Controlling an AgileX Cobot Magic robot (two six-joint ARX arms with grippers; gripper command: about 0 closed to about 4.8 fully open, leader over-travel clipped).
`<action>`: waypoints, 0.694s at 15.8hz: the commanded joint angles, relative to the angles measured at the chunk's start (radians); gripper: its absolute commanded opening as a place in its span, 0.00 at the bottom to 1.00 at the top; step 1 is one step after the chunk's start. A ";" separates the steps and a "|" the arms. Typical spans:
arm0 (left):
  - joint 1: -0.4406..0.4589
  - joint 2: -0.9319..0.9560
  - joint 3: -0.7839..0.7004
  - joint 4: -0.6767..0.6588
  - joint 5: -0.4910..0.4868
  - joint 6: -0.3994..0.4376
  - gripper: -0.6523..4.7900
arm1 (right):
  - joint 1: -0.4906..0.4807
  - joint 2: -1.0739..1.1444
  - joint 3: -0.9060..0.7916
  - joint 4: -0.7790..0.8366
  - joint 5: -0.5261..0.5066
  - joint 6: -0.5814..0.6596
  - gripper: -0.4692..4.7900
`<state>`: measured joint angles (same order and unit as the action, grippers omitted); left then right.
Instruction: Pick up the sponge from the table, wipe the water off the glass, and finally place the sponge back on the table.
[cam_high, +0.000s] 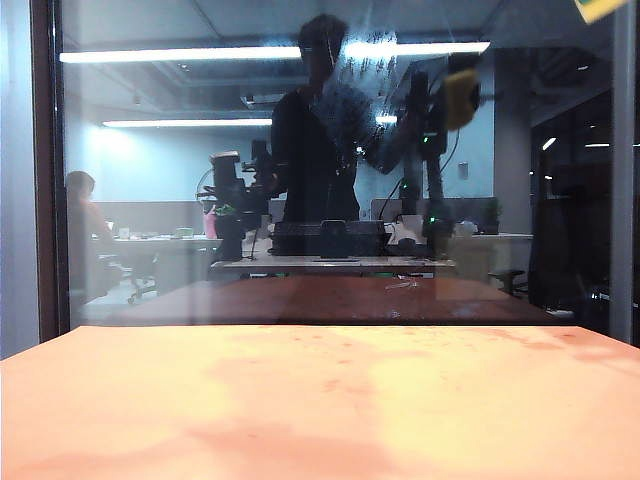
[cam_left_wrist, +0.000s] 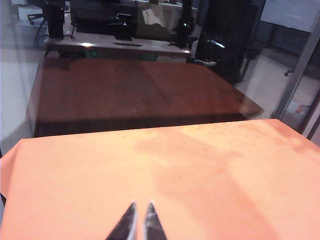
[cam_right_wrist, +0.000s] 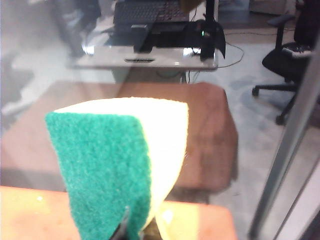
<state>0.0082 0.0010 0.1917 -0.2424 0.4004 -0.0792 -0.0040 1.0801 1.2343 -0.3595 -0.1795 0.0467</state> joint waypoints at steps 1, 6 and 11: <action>0.000 0.002 0.005 0.034 0.001 0.004 0.17 | 0.000 -0.148 -0.241 0.151 -0.006 0.084 0.07; 0.000 0.002 0.005 0.042 0.004 0.004 0.17 | 0.001 -0.248 -0.574 0.345 -0.139 0.245 0.07; 0.000 0.002 0.005 0.042 0.004 0.004 0.17 | 0.063 -0.226 -0.748 0.499 -0.163 0.304 0.07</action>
<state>0.0082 0.0013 0.1917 -0.2192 0.4011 -0.0792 0.0483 0.8474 0.4927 0.0967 -0.3382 0.3439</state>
